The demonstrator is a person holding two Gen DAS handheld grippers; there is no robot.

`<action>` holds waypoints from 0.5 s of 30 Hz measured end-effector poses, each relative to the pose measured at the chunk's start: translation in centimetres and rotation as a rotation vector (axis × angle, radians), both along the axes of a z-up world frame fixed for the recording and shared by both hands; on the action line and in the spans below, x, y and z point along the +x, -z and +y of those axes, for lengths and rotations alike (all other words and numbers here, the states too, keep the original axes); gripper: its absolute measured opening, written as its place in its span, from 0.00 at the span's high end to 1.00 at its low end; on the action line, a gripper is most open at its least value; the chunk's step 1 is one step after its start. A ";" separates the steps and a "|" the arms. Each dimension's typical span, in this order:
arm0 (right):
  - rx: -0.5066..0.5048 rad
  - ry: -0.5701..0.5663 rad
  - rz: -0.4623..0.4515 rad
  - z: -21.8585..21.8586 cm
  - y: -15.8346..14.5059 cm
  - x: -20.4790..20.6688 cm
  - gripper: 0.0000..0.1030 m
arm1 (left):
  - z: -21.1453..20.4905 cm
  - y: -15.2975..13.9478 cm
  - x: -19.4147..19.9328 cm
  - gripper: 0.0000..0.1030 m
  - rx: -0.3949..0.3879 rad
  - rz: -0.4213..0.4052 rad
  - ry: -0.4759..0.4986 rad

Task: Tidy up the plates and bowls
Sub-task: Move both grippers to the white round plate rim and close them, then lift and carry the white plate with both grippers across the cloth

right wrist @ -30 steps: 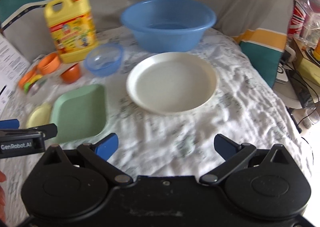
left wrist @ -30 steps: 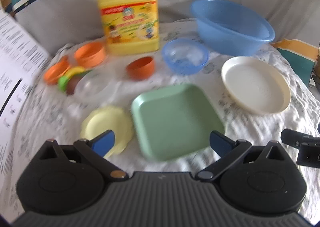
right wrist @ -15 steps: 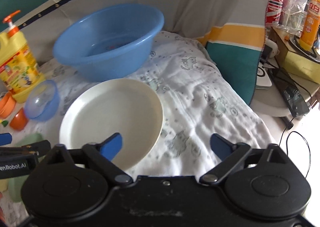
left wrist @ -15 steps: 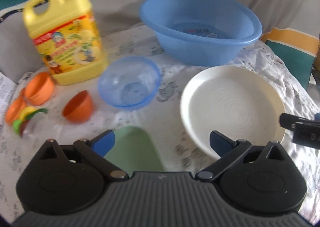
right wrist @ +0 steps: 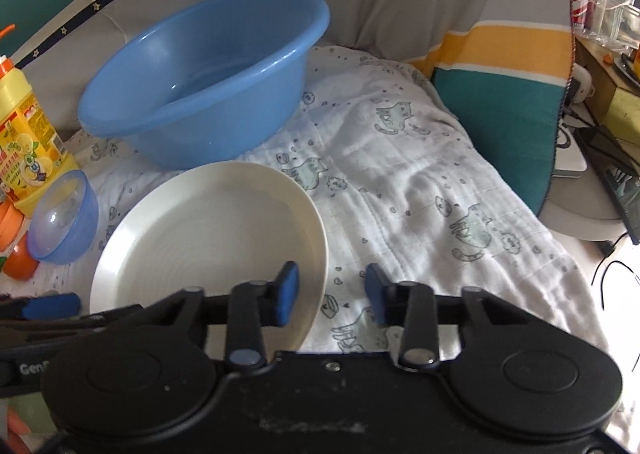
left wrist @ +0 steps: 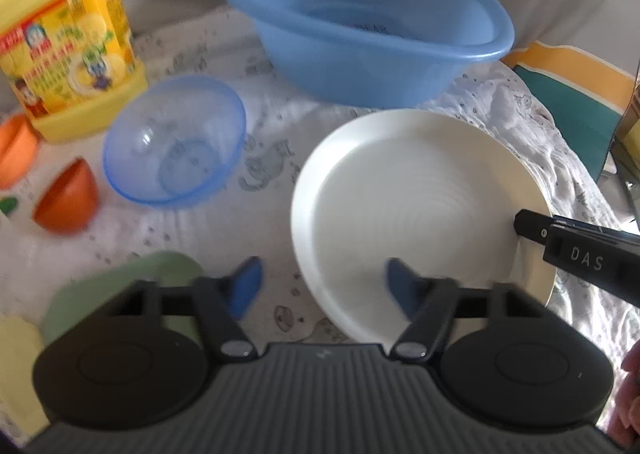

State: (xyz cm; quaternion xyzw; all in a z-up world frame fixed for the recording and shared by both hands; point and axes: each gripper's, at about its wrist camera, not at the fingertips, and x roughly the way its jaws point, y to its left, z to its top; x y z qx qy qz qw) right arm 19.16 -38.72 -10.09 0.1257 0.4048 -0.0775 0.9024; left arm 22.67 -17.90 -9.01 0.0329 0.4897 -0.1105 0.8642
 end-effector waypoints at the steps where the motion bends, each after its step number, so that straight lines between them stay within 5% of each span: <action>1: 0.006 -0.005 -0.004 0.0 0.0 0.0 0.74 | 0.2 0.0 0.1 0.54 -0.025 0.002 -0.001; 2: 0.007 -0.010 -0.007 -0.1 0.0 0.0 0.74 | 0.2 0.0 0.1 0.59 -0.037 0.004 0.003; 10: -0.006 -0.040 -0.023 -0.3 0.2 1.5 0.75 | -0.1 0.1 0.4 0.52 -0.023 -0.010 -0.002; 15: -0.002 -0.055 -0.014 0.6 0.0 1.4 0.74 | -0.6 -0.1 0.2 0.57 -0.018 -0.017 0.009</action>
